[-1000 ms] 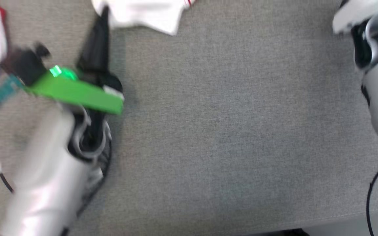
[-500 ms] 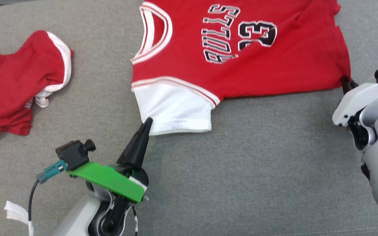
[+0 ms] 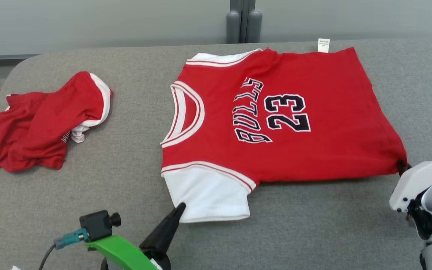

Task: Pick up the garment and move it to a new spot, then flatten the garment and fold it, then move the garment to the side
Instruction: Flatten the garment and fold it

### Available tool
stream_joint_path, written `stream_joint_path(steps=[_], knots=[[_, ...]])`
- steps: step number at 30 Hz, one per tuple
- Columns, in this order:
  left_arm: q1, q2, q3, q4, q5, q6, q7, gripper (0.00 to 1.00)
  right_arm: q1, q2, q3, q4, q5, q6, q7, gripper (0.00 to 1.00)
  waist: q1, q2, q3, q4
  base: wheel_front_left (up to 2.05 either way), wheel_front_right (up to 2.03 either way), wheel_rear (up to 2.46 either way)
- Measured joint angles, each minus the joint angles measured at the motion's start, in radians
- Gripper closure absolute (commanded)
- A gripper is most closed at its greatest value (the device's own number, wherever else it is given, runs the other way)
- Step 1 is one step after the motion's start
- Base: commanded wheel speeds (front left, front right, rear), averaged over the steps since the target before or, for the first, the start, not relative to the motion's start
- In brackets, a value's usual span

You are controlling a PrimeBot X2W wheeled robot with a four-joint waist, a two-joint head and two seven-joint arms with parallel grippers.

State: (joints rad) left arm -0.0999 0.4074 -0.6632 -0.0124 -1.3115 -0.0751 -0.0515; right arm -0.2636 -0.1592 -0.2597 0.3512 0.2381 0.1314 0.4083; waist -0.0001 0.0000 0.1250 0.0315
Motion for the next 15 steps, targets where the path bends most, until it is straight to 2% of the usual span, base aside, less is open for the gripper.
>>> stream_joint_path(steps=[3, 7, 10, 15], knots=[[0.031, 0.018, -0.018, -0.015, -0.036, 0.023, 0.051, 1.0, 0.085, 0.062, -0.057, -0.15, -0.06, 0.0, 0.094, 1.0, 0.0, 0.0, -0.006, -0.01, 0.0, 0.0, 0.0], [0.072, 0.058, -0.039, -0.039, -0.076, 0.067, 0.123, 1.0, 0.155, 0.094, -0.111, -0.276, -0.1, 0.0, 0.182, 1.0, 0.0, 0.0, -0.004, -0.015, 0.0, 0.0, 0.0], [0.09, 0.082, -0.038, -0.065, -0.092, 0.084, 0.146, 1.0, 0.19, 0.108, -0.137, -0.336, -0.111, 0.0, 0.237, 1.0, 0.0, 0.0, 0.0, -0.012, 0.0, 0.0, 0.0], [0.093, 0.099, -0.016, -0.093, -0.104, 0.086, 0.141, 1.0, 0.219, 0.109, -0.161, -0.376, -0.117, 0.0, 0.281, 1.0, 0.0001, 0.0, 0.011, -0.009, 0.0, 0.0, 0.0]])
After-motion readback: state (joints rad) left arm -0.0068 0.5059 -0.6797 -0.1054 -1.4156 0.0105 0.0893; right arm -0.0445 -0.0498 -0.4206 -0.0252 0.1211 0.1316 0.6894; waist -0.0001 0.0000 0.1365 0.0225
